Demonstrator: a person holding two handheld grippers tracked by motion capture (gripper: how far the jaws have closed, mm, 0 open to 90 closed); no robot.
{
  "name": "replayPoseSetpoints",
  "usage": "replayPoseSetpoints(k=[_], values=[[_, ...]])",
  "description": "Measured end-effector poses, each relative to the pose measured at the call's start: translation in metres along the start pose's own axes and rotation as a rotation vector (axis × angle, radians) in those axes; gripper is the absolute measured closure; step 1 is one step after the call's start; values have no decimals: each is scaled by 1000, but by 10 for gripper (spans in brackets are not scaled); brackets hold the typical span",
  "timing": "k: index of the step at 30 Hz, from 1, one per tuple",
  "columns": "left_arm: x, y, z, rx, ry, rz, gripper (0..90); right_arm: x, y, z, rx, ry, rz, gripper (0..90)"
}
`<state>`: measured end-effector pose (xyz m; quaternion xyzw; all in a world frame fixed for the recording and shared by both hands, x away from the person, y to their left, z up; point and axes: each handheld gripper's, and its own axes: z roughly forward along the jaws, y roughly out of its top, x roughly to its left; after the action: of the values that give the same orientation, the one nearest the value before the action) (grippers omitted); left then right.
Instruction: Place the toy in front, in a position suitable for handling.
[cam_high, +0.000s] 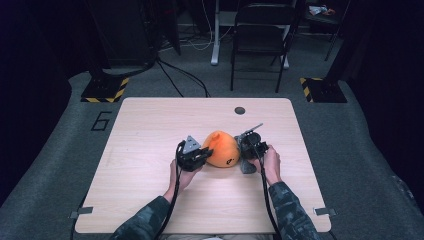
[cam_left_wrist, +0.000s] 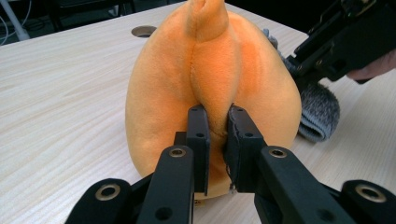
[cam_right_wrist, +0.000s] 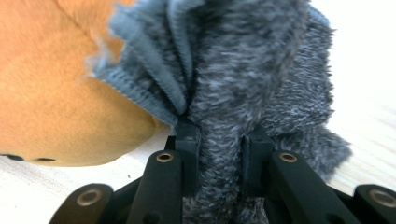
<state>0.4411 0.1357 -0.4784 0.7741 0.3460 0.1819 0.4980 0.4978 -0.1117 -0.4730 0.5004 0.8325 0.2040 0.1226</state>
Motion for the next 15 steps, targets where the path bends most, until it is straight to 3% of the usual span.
replayPoseSetpoints(k=[6, 15], values=[[-2, 1, 0, -2, -3, 8, 806, 4, 8, -33, -99, -17, -14, 732], [-12, 3, 0, -9, -17, 39, 805, 50, 18, -78, -313, 36, -146, 732]])
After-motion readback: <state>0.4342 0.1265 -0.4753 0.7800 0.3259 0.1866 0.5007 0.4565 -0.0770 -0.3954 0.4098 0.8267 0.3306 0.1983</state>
